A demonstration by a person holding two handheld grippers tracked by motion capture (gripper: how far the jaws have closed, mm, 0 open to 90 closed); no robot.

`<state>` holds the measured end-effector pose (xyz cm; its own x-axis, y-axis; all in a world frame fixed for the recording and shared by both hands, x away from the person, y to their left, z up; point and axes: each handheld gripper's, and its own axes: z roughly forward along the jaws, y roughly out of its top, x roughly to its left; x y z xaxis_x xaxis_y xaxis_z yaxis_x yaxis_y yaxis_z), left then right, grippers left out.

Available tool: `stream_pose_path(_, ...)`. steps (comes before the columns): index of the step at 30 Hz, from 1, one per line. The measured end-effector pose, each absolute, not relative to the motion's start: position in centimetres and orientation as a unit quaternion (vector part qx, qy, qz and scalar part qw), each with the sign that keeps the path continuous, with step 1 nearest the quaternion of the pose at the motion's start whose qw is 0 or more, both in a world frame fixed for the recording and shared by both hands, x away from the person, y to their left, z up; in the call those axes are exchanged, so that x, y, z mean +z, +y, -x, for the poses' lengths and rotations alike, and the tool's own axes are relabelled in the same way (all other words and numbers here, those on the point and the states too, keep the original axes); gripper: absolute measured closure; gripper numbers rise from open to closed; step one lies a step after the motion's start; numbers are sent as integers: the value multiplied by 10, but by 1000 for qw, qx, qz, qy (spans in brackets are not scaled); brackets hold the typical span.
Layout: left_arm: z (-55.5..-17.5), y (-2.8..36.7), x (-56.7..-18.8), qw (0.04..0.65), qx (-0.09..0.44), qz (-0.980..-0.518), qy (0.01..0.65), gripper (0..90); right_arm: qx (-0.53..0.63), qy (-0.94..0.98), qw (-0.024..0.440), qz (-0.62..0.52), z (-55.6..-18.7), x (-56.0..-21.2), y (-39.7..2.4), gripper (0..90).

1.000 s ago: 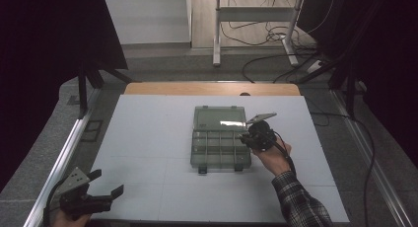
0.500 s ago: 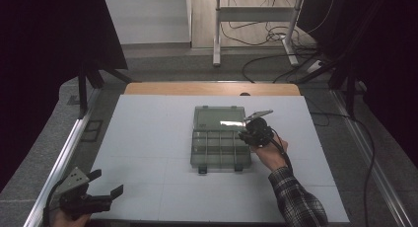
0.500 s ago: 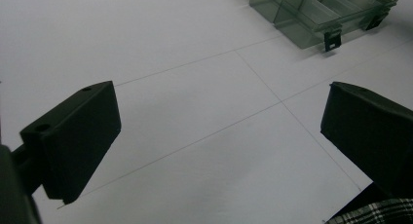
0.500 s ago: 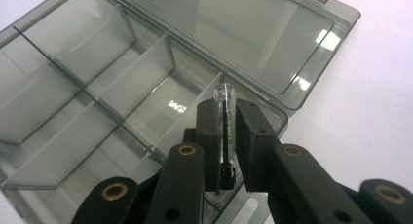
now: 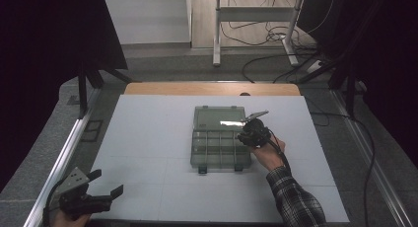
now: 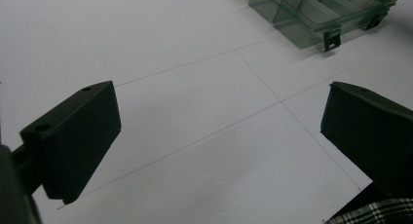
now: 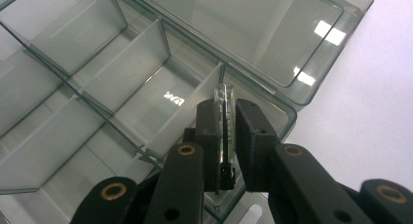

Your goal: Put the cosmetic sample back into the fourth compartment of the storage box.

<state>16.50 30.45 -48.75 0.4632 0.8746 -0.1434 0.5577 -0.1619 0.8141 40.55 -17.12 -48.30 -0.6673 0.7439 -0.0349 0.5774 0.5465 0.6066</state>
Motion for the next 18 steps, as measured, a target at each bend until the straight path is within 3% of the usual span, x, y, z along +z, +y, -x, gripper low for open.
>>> stream_pose_path(18, -165, 305, -487, 431, 184, -739, 483, 12, 291, 867, 140, -379, -402, -479, -172, 663)
